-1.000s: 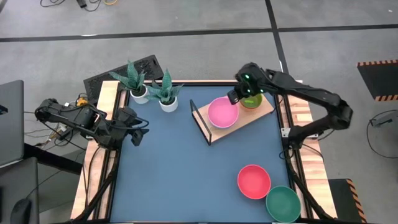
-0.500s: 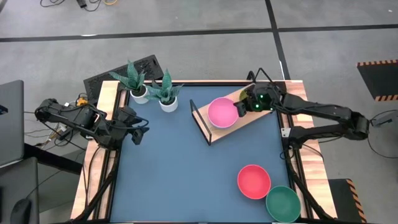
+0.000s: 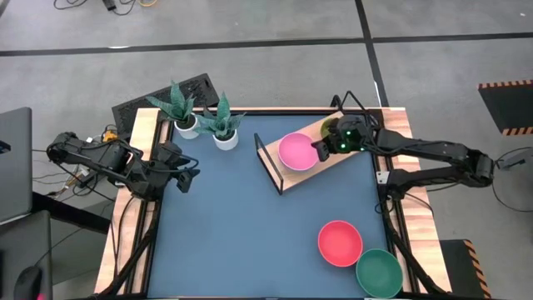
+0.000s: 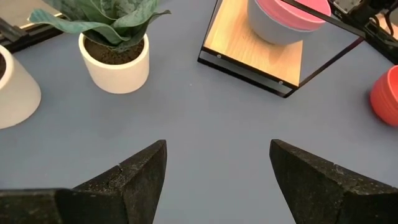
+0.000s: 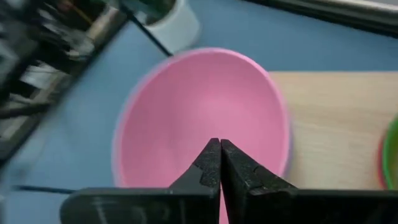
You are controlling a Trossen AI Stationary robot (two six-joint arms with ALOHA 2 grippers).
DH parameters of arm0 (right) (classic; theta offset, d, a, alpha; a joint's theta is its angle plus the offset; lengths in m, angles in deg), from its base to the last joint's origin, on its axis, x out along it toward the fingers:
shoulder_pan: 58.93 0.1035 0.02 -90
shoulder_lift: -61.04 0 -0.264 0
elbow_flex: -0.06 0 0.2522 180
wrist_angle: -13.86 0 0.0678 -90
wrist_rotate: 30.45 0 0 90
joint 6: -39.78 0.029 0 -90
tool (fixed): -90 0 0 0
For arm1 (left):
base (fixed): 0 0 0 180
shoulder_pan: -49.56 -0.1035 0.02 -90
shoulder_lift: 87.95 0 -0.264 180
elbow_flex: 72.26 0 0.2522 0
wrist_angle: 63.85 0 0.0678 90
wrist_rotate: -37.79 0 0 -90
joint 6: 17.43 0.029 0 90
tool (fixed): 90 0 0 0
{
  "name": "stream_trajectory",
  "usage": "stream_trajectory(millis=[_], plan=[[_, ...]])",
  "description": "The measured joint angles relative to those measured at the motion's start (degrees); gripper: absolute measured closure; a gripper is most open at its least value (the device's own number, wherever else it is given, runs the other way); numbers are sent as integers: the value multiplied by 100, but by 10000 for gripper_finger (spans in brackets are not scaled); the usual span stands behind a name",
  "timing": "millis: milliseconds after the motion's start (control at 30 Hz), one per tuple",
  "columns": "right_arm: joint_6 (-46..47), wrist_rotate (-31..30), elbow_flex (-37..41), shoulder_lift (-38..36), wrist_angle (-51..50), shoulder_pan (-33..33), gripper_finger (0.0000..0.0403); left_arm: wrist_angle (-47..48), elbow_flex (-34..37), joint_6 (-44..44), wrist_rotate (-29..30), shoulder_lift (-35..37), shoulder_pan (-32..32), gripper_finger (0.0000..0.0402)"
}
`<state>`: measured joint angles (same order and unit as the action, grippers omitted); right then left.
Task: Place and stack bowls onto a shelf
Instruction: Stack the large pink bowl on top of the large blue bowl on the shelf, then stack the large orange bowl on top of the large pink bowl on the shelf
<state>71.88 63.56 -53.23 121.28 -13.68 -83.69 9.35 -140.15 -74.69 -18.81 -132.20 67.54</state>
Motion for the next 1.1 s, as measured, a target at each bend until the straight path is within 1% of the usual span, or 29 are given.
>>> stream_trajectory(millis=[133,233,333,467,567,733,833,967,1100], plan=[[159,372,-266,-358,-128,164,367,4,0,-4,0,-2,0,132],[462,504,-493,-652,-762,552,357,4,0,-2,0,-2,0,132],[722,495,-575,-791,-1664,1216,354,4,0,40,1,0,0,132],[1219,498,-575,-727,-2744,2297,352,6,0,50,2,-2,0,132],[1675,434,-575,-593,-3100,3043,352,6,0,96,2,0,0,132],[2223,-74,-575,-250,-3458,3979,351,6,0,107,35,-1,-2,132],[2394,-160,-573,40,-3646,4295,351,8,0,107,31,-2,-1,132],[2478,-45,-573,391,-3618,4602,344,6,0,105,28,-2,0,132],[2490,-19,-634,532,-3650,4651,330,8,0,103,28,-2,-1,132]])
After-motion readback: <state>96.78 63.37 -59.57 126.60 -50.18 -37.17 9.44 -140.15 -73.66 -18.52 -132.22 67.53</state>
